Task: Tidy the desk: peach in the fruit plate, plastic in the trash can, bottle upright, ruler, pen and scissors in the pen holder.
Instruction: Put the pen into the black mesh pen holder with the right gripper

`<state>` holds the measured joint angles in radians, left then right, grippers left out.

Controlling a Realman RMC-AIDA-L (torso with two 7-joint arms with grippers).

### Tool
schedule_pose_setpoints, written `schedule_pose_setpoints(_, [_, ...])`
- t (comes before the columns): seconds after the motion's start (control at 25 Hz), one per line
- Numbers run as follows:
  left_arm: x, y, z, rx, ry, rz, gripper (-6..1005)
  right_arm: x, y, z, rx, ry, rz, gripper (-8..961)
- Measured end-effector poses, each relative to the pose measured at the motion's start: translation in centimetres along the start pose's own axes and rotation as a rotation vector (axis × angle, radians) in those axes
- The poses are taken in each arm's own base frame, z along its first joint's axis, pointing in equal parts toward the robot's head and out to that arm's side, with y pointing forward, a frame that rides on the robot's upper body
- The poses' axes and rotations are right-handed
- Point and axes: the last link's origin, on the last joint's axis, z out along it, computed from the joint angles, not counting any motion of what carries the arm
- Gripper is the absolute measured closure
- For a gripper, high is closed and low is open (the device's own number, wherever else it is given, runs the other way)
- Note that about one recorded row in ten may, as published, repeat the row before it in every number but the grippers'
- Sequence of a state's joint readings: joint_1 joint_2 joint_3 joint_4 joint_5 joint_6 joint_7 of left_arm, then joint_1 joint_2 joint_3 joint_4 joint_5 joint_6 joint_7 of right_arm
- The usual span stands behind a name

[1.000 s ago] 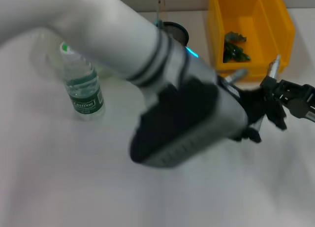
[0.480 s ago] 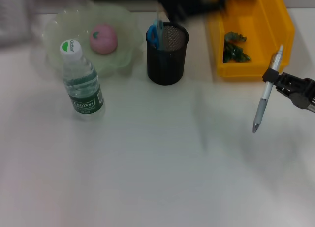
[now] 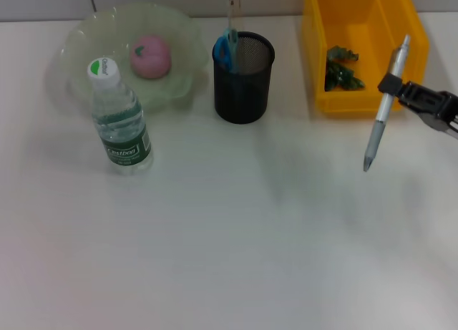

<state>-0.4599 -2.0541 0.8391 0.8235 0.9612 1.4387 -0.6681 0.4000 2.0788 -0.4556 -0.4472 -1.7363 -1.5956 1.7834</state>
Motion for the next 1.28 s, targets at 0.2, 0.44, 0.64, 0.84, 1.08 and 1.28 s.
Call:
schedule_pose_setpoints(0.2, [-2.7,-0.3,-3.9,0.195,-0.067,-0.03,566,-0.5,0.7,0.8,-0.041,0.011,-0.055,814])
schedule_pose_setpoints(0.44, [-7.0,2.7,-11.5,0.464,-0.266,-0.135,565,-1.3,1.6,1.0,-0.099,-0.026,-0.16,814])
schedule_pose_setpoints(0.64, [-8.0,4.9,-14.5,0.531,-0.356,-0.2,565,-2.1,2.7,2.1,-0.165,-0.049,-0.294,814])
schedule_pose_setpoints(0.84, [-8.3,6.7,-17.0,0.578,-0.415,-0.26,564,-3.4,3.6,4.8,-0.209,-0.052,-0.474,814])
schedule_pose_setpoints(1.08, [-8.6,7.9,-18.0,0.59,-0.451,-0.318,551,-5.0,4.4,8.3,-0.219,-0.072,-0.65,815])
schedule_pose_setpoints(1.28, [-9.2,8.9,-18.4,0.603,-0.486,-0.37,388,-5.8,4.8,11.8,-0.191,-0.072,-0.761,815])
